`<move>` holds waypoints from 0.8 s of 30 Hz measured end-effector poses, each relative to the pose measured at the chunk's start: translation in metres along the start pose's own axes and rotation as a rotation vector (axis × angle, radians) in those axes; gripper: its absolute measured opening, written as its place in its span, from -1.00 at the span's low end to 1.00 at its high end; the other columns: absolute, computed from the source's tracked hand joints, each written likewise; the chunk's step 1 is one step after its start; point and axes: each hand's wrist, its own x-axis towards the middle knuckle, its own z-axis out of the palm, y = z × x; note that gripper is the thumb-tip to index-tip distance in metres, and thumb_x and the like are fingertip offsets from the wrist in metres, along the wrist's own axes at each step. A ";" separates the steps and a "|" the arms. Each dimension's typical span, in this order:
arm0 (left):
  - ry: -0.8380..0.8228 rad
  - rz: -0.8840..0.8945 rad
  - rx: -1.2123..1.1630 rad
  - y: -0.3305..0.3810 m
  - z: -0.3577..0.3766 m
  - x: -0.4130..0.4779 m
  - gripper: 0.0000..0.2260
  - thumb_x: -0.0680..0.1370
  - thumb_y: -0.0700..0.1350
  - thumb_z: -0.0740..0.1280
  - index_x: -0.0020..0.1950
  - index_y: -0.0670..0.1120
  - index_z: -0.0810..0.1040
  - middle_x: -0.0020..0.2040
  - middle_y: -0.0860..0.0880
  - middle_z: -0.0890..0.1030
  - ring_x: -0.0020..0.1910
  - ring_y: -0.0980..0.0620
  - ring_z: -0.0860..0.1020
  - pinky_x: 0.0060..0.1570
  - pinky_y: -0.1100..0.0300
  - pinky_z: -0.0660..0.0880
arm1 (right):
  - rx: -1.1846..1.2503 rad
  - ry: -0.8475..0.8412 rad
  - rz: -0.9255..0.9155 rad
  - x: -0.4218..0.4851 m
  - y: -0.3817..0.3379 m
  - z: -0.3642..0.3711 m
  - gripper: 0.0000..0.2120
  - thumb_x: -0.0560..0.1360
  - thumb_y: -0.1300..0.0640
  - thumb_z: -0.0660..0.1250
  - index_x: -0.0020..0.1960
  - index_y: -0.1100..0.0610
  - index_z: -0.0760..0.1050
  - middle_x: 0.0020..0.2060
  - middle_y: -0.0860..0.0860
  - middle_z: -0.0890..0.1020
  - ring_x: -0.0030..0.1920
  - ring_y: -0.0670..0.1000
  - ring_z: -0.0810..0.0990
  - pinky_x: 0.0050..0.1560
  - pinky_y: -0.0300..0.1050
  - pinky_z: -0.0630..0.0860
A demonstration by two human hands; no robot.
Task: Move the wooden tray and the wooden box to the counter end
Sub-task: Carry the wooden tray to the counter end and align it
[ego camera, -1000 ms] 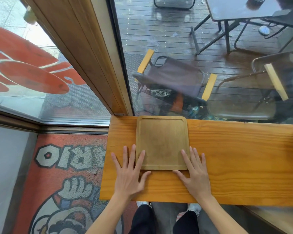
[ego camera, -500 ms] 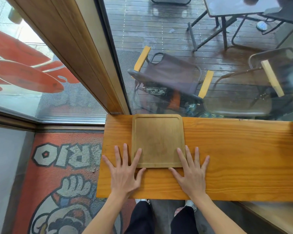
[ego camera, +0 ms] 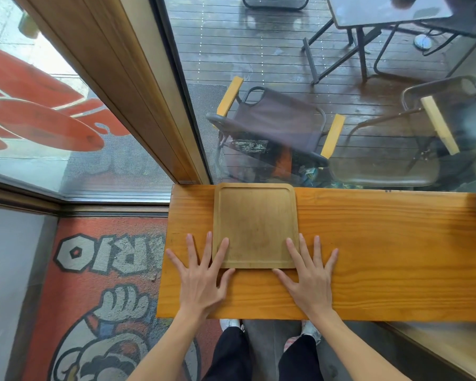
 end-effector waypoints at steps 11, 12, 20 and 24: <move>-0.038 0.009 -0.006 0.000 0.001 0.000 -0.38 0.54 0.30 0.14 0.54 0.06 0.30 0.57 -0.15 0.26 0.52 -0.45 0.12 0.25 -0.66 -0.05 | 0.032 -0.036 0.016 0.001 -0.002 -0.002 -0.27 0.49 -0.40 0.12 0.55 -0.07 0.24 0.54 0.05 0.29 0.57 0.27 0.10 0.43 0.55 -0.10; -0.053 0.005 -0.010 0.000 0.001 0.000 -0.38 0.54 0.30 0.14 0.54 0.06 0.30 0.57 -0.15 0.27 0.52 -0.45 0.12 0.24 -0.66 -0.05 | 0.034 -0.046 0.023 0.001 -0.002 -0.001 -0.27 0.48 -0.40 0.12 0.55 -0.08 0.22 0.54 0.05 0.29 0.58 0.26 0.08 0.43 0.55 -0.11; -0.166 -0.012 -0.005 -0.001 -0.014 -0.003 -0.38 0.57 0.35 -0.07 0.60 0.16 0.08 0.61 -0.08 0.16 0.55 -0.40 0.02 0.27 -0.66 -0.04 | 0.142 -0.138 0.079 0.005 -0.006 -0.023 -0.31 0.47 -0.37 0.16 0.54 -0.16 0.16 0.56 -0.01 0.23 0.60 0.20 -0.07 0.44 0.51 -0.20; -0.249 -0.038 -0.012 0.001 -0.038 -0.005 -0.34 0.58 0.31 0.05 0.58 0.25 -0.22 0.64 -0.05 -0.09 0.58 -0.32 -0.18 0.37 -0.55 -0.12 | 0.187 -0.294 0.072 0.006 -0.006 -0.047 -0.30 0.51 -0.21 0.30 0.55 -0.20 0.07 0.57 -0.02 0.13 0.60 0.19 -0.15 0.45 0.51 -0.19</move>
